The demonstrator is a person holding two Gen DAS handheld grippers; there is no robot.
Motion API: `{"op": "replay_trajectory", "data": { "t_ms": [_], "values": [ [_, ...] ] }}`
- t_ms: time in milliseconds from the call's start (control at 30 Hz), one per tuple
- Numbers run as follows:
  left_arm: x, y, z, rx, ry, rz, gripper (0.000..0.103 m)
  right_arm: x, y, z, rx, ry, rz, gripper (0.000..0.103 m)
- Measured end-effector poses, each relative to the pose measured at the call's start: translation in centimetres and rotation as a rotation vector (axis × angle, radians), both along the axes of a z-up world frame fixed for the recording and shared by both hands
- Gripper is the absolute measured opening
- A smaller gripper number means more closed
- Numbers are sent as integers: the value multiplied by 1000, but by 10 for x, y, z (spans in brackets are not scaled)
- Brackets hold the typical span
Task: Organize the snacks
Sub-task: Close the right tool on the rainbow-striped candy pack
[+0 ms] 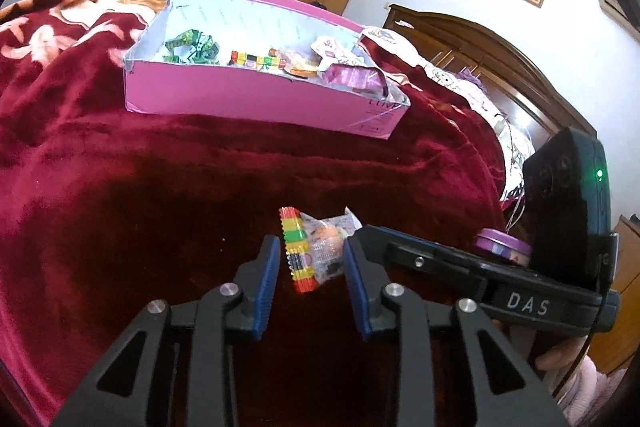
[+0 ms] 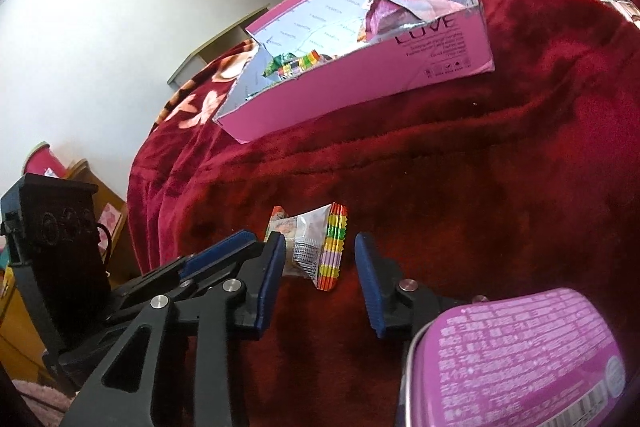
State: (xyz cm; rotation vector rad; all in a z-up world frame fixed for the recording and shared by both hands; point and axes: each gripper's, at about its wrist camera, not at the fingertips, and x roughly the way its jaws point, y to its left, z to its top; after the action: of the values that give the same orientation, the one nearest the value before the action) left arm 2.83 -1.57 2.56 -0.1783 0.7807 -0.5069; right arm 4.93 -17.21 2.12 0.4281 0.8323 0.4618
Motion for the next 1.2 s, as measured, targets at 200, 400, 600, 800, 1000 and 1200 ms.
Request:
{"op": "replay_trajectory", "data": {
  "t_ms": [200, 400, 600, 800, 1000, 1200],
  "values": [
    [0, -3, -2, 20, -2, 4, 32, 5, -2, -5, 19, 29, 2, 36],
    [2, -3, -1, 3, 17, 1, 29, 6, -6, -6, 51, 36, 6, 36],
    [3, -3, -3, 4, 31, 12, 28, 7, -9, -7, 57, 35, -1, 35],
    [-2, -15, 0, 124, -10, 24, 32, 11, -8, -7, 66, 50, 4, 37],
    [-12, -43, -4, 275, -93, -8, 43, 10, 12, -1, 20, 24, 42, 51],
    [-4, -22, -1, 120, -51, 12, 42, 11, -1, -2, 130, 49, 33, 49]
  ]
}}
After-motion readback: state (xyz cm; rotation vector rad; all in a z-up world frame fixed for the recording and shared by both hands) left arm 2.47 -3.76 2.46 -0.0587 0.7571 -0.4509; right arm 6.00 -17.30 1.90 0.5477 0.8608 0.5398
